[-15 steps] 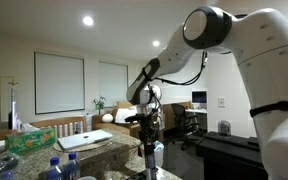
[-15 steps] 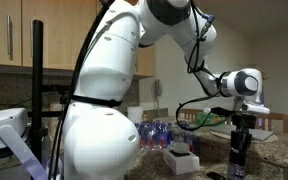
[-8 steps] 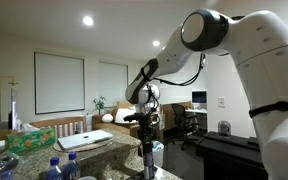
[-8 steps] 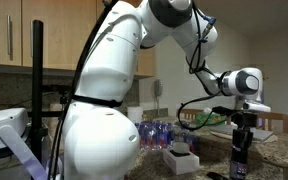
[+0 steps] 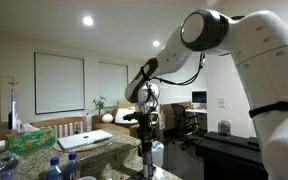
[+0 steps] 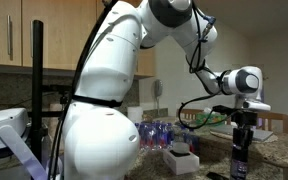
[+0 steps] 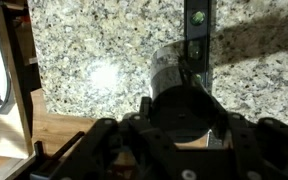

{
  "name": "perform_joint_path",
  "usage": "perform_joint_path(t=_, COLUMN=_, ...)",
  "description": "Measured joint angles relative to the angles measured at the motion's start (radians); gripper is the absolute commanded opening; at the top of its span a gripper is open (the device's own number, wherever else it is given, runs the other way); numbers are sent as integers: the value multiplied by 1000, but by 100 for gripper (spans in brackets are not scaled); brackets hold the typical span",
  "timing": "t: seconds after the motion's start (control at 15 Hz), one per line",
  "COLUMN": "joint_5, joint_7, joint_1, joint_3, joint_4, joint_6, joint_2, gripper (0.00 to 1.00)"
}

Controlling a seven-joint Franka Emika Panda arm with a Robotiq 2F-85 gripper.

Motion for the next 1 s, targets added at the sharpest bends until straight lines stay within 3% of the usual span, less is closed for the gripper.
perform_joint_path(t=0.73, joint_5=-3, joint_7=0, joint_1=11, joint_3=0, joint_4=16, joint_6=9, joint_2=-97, gripper=31)
perform_joint_path(t=1.0, joint_5=-5, joint_7=11, joint_1=11, joint_3=0, joint_4=35, joint_6=79, joint_2=-93, gripper=31)
